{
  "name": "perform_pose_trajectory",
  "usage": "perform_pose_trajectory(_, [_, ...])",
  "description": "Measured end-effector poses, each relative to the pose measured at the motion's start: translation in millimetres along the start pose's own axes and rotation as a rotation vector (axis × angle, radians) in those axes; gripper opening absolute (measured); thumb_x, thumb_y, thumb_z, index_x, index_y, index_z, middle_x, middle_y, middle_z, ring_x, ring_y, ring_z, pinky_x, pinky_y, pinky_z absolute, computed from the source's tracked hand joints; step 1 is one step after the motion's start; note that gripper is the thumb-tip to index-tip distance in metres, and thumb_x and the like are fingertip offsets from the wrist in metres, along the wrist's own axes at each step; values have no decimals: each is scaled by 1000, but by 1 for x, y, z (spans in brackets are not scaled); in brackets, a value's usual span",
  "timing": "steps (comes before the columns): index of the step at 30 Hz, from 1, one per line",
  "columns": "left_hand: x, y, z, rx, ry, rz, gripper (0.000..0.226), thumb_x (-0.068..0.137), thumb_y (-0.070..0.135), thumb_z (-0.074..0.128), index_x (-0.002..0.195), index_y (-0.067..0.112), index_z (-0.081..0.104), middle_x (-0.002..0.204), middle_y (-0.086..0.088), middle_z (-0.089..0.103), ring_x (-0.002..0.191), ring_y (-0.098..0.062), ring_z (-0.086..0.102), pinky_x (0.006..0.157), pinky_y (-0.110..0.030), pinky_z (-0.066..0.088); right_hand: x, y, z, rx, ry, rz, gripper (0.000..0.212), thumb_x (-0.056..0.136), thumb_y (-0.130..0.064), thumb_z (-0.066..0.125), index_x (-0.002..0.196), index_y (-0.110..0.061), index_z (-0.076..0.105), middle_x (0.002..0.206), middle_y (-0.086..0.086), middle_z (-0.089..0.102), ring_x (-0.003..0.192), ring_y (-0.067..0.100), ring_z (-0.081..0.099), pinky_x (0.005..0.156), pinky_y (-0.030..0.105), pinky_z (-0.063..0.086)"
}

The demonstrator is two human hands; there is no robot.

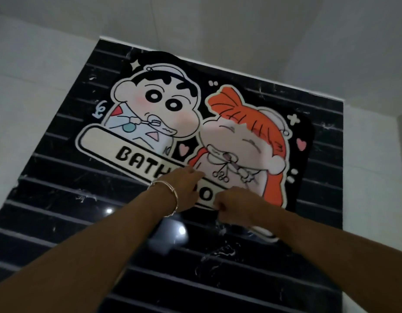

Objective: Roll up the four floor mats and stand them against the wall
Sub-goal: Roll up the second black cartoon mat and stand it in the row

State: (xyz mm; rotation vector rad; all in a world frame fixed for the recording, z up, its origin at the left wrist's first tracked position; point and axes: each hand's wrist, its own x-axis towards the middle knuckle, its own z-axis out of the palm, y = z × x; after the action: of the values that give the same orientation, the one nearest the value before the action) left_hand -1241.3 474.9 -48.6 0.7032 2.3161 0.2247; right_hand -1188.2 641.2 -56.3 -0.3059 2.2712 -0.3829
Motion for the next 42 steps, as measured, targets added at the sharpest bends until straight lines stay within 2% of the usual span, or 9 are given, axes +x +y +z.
perform_pose_trajectory(4, [7,6,-8,-184,45,-73,40,100,15,37,140,15,42,134,-13,51,120,-27,49,94,-28,38,9,-53,19,393,80,-56,14,80,-11,57,87,1,60,94,17,66,87,29,61,71,32,47])
perform_pose_trajectory(9, [4,-10,-14,-306,-11,-156,42,99,44,37,112,12,61,112,-7,62,105,-22,55,83,-26,38,24,-74,27,626,177,-95,13,85,-12,57,88,-5,67,91,7,70,78,14,59,70,20,43])
perform_pose_trajectory(13, [-13,-33,0,-123,-16,-219,43,95,47,43,130,24,51,127,1,55,114,-16,52,95,-29,43,37,-55,18,420,58,-113,22,93,-23,52,99,-7,67,96,5,66,88,16,60,78,27,46])
perform_pose_trajectory(17, [-18,-39,19,71,128,-259,56,92,46,49,141,23,35,141,-3,37,128,-22,37,103,-40,40,62,4,-15,229,364,54,32,93,-24,53,121,-9,59,122,9,54,110,27,55,87,31,44])
perform_pose_trajectory(21, [-17,-34,24,-187,210,-595,70,88,40,60,145,20,23,149,-16,20,136,-34,25,104,-50,36,65,49,-49,129,504,214,60,84,-31,67,136,-13,43,138,15,37,125,33,40,101,39,38])
perform_pose_trajectory(25, [-21,-42,34,-446,180,-876,82,83,39,67,146,16,21,149,-19,18,135,-39,23,107,-51,30,62,71,-63,140,451,339,101,77,-45,72,151,-13,12,155,19,12,142,37,14,113,49,23])
perform_pose_trajectory(29, [-20,-48,33,-582,260,-997,77,81,35,68,143,15,26,145,-19,20,132,-40,23,105,-52,30,62,102,-77,160,354,469,121,70,-55,74,151,-13,-5,158,19,1,145,36,1,116,53,15])
perform_pose_trajectory(34, [-11,-50,27,-744,368,-1057,72,86,28,62,146,20,23,148,-20,16,134,-40,19,108,-50,24,64,111,-75,46,302,503,120,69,-60,72,151,-12,-1,155,22,7,141,41,10,113,53,21])
perform_pose_trajectory(42, [-7,-51,29,-873,671,-1200,83,83,15,63,148,18,13,149,-19,16,131,-38,25,106,-46,29,65,100,-65,-75,473,487,95,79,-66,56,147,-10,22,142,26,28,128,40,30,103,50,33])
